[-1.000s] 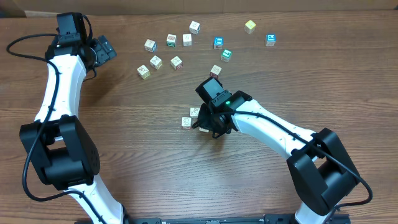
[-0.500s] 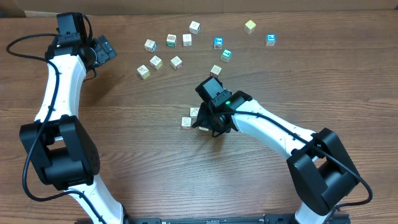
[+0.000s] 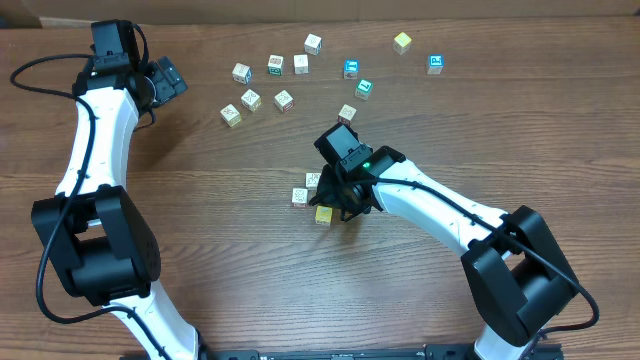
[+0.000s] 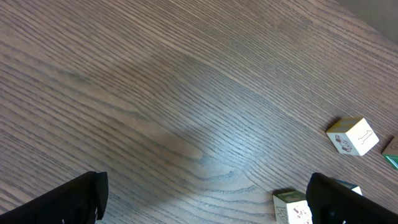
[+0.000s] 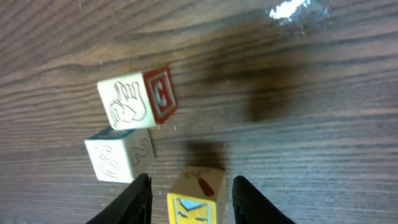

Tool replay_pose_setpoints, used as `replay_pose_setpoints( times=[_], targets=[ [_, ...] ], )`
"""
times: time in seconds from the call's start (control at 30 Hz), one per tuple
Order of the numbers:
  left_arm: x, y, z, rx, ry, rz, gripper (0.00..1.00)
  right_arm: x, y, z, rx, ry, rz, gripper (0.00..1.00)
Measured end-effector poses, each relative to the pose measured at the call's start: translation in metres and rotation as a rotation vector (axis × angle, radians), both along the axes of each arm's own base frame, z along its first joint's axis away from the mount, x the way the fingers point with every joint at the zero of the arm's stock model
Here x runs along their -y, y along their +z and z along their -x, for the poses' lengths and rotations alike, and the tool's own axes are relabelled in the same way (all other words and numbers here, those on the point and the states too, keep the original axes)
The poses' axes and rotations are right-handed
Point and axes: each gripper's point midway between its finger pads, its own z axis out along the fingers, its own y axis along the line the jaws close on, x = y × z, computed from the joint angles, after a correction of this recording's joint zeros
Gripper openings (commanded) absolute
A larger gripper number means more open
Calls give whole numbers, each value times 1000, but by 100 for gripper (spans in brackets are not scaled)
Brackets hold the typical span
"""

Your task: Form a circle

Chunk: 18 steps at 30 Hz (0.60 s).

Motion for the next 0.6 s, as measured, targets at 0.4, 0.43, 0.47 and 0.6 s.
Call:
replay_pose_setpoints(
  times=[0.4, 0.43, 0.47, 0.6],
  targets=[
    [0, 0, 0, 0, 0, 0, 99, 11, 10, 31, -170, 42, 50, 25],
    [0, 0, 0, 0, 0, 0, 99, 9, 17, 27, -163, 45, 45, 21],
    [0, 0, 0, 0, 0, 0, 99, 7, 24, 24, -156, 52, 40, 14],
    [0, 0, 0, 0, 0, 0, 100, 0, 37, 25, -170, 73, 7, 4]
  ],
)
